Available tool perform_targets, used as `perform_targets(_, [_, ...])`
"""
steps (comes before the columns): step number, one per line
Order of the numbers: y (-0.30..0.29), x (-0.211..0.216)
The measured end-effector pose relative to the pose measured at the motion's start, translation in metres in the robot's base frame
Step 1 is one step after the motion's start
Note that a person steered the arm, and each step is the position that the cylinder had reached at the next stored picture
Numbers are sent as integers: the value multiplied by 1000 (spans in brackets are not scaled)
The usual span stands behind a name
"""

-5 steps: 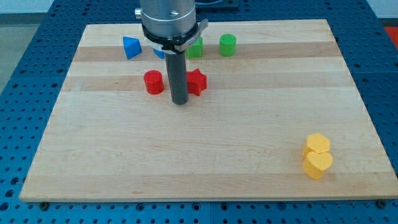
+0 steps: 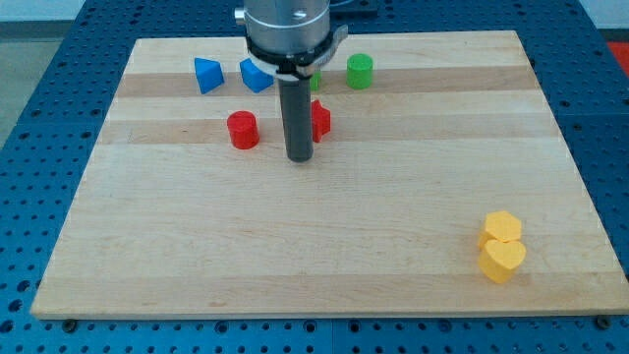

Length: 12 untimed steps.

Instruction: Adjust the red star at the bottom of the green star

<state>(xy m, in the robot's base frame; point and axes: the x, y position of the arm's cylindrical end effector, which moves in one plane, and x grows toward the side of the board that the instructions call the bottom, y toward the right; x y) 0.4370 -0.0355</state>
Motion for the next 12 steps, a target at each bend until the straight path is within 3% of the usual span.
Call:
perform_targets(1, [8,7])
perform_targets(3, [88,-5])
perform_targets(4, [91,-23])
perform_targets(6, [91,-79])
perform_targets(8, [29,-86])
perform_targets(10, [28,-86])
perform_targets(12, [24,-118])
